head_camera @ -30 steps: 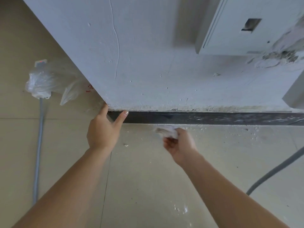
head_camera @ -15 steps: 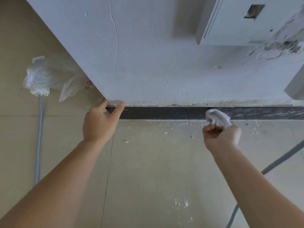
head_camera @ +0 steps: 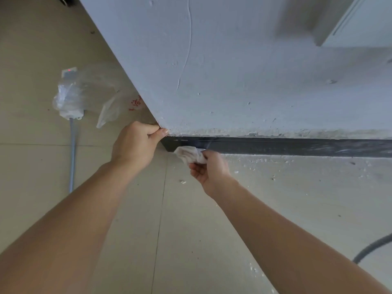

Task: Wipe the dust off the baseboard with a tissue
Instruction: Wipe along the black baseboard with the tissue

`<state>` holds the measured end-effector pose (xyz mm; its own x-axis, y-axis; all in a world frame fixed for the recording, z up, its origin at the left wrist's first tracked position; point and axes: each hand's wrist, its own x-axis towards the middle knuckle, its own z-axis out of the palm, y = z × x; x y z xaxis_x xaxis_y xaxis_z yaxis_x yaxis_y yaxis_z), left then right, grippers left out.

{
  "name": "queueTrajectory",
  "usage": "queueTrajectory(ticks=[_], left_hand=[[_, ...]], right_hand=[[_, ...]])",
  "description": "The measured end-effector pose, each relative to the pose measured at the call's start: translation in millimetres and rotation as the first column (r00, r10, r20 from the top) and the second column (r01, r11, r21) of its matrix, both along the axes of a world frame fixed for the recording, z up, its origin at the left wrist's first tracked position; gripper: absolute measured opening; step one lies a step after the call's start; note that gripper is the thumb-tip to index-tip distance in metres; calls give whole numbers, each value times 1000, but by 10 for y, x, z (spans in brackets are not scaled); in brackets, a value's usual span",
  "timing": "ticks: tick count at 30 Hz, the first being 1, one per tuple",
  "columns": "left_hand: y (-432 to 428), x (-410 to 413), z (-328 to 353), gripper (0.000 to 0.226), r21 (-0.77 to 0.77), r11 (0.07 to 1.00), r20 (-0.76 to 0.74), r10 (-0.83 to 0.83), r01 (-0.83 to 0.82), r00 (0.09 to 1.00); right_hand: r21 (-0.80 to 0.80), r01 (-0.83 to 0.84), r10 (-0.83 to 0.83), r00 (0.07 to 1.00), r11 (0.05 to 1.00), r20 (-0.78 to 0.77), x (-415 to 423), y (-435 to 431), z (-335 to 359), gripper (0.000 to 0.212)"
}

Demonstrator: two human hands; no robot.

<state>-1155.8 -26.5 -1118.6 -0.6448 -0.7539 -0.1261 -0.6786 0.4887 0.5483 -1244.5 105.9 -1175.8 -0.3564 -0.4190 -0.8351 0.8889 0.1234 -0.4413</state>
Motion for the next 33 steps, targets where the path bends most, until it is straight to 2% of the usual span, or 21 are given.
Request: queueTrajectory(ticks=[3, 8, 10, 12, 13, 15, 17, 18, 20, 22, 23, 25, 28, 30, 33], left_hand=[[-15, 1, 10, 44, -16, 1000, 20, -17, 17, 1000], [-43, -21, -20, 40, -43, 999, 37, -29, 30, 999], [-45, -32, -25, 40, -50, 998, 35, -27, 29, 999], [-73, -37, -34, 35, -66, 997, 19, -39, 40, 999], [-87, -32, -38, 33, -71, 996, 12, -53, 54, 999], [-133, -23, -67, 34, -69, 994, -7, -81, 80, 997], [-158, -19, -94, 34, -79, 992, -20, -95, 94, 995], [-162, -21, -105, 34, -83, 992, -23, -95, 93, 995], [-160, -31, -109, 30, -69, 994, -16, -80, 78, 997], [-157, -37, -90, 30, -55, 997, -1, -59, 59, 998], [-157, -38, -77, 34, -56, 997, 11, -57, 57, 998], [-157, -46, -67, 39, -39, 998, 48, -56, 58, 997], [-153, -47, -62, 34, -13, 998, 65, -57, 58, 996], [-165, -51, -58, 36, 7, 997, 35, -80, 80, 996], [-166, -57, -30, 38, 46, 997, 37, -62, 61, 997]], right_hand=[[-17, -65, 65, 998, 998, 14, 135, -204, -15, 28], [-149, -59, 73, 993, 987, 90, 334, -516, 70, 23], [-200, -240, 235, 971, 950, -47, 396, -518, 115, 19], [-143, -443, 415, 890, 885, -190, 455, -459, 100, 16], [-82, -477, 454, 867, 875, -204, 455, -419, 68, 15], [22, -413, 411, 898, 910, -159, 388, -342, -7, 17], [-19, -258, 254, 960, 966, -121, 331, -302, -55, 18], [-72, -229, 216, 965, 971, -150, 332, -304, -45, 17], [-140, -319, 273, 922, 937, -275, 379, -352, 44, 14], [-118, -423, 358, 862, 898, -360, 457, -406, 129, 13], [-70, -422, 374, 860, 904, -348, 463, -416, 139, 15], [38, -359, 358, 905, 932, -230, 408, -389, 99, 19], [69, -270, 275, 959, 960, -64, 299, -351, 38, 31], [46, -236, 238, 971, 971, -36, 259, -361, 75, 29], [-21, -259, 255, 960, 966, -115, 327, -362, 84, 26]])
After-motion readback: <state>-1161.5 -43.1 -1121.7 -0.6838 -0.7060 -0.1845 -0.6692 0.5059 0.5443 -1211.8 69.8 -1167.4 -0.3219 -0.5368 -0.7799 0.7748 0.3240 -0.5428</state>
